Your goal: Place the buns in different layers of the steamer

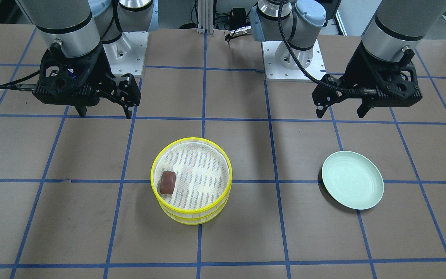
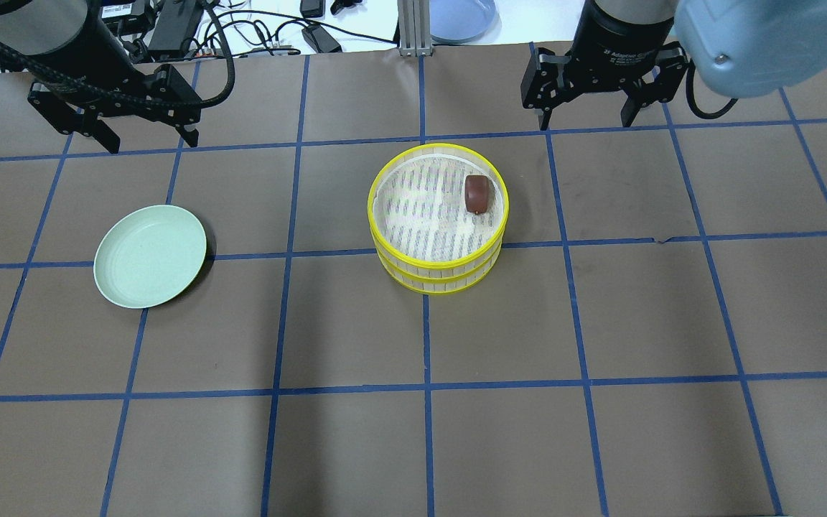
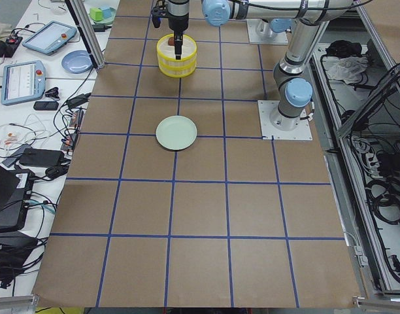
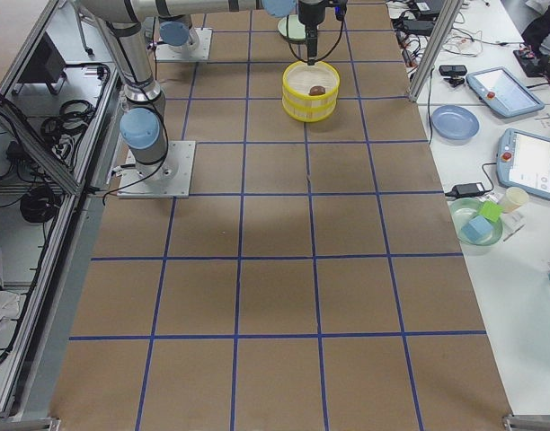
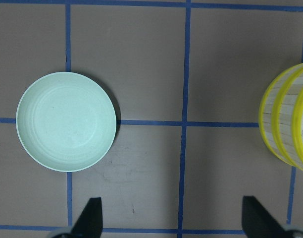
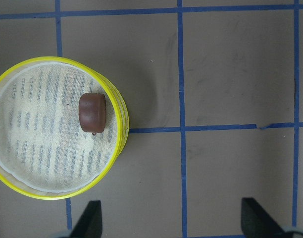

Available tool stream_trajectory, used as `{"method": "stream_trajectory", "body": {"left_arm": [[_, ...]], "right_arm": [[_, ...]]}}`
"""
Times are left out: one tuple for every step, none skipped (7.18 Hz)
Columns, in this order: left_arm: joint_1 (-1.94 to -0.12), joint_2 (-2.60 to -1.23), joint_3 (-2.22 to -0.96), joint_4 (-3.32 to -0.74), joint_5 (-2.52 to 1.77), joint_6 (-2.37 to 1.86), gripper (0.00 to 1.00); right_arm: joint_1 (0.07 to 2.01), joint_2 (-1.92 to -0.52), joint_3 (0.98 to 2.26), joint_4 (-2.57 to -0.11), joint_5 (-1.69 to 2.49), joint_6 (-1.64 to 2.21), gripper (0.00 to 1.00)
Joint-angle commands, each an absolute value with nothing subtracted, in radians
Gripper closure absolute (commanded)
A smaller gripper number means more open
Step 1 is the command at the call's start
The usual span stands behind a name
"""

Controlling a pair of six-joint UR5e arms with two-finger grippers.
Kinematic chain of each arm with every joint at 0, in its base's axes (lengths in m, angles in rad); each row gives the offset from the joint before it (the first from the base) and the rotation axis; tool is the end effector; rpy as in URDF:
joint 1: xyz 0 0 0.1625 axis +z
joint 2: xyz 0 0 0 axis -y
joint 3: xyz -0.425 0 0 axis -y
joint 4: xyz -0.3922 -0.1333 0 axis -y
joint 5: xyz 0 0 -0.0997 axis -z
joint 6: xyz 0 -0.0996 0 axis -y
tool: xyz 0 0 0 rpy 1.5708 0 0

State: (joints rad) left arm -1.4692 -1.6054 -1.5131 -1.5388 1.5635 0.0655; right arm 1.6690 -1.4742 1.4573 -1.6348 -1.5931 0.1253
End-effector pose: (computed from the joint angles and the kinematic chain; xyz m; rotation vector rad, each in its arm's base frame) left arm -0.0814 -0.5228 0.5023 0.0563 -3.1372 0.0871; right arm 0.1834 -0.5251 0.5010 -0.0438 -3.1255 0.1296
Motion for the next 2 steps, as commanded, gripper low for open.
{"method": "stream_trajectory", "body": {"left_arm": [[-1.482, -1.594, -1.525, -1.546, 1.568, 0.067, 0.00], [-1.486, -1.591, -1.525, -1.545, 1.580, 0.086, 0.00]], "right_arm": [[1.669, -1.474, 1.457, -1.635, -1.594, 0.126, 0.00], [1.669, -1.474, 1.457, -1.634, -1.594, 0.126, 0.00]]}}
